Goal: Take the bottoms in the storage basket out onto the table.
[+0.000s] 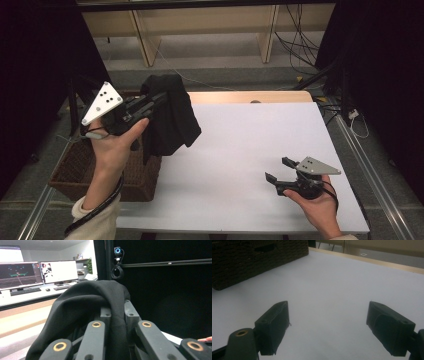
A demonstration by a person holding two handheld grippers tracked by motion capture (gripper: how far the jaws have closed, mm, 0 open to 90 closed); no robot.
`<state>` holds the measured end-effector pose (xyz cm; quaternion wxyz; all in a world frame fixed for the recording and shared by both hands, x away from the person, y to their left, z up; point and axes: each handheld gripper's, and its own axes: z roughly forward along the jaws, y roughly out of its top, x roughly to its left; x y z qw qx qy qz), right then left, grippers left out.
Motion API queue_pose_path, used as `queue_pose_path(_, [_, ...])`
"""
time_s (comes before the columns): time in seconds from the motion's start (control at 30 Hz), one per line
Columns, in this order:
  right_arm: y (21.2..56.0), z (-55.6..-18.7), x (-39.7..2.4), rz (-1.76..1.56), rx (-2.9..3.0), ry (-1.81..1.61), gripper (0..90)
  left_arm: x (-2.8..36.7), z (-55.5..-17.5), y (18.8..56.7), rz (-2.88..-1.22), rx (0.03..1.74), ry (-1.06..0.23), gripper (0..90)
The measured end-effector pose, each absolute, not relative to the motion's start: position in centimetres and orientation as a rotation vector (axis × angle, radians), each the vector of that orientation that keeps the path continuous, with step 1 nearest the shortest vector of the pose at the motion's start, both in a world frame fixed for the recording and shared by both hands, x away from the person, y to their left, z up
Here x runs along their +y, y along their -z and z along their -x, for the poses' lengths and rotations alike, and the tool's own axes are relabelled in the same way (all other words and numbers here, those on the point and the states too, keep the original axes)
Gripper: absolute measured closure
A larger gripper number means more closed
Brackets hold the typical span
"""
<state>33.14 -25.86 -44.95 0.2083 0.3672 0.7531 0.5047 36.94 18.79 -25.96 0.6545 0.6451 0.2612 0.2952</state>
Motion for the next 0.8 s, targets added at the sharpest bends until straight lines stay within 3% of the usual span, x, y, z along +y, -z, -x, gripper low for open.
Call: queue_pose_path(0.8, [45.0,-33.1,-25.9,-1.022,2.096,-1.402,19.3,17.3,-36.2,25.8,-1.467,0.534,-0.607,81.3])
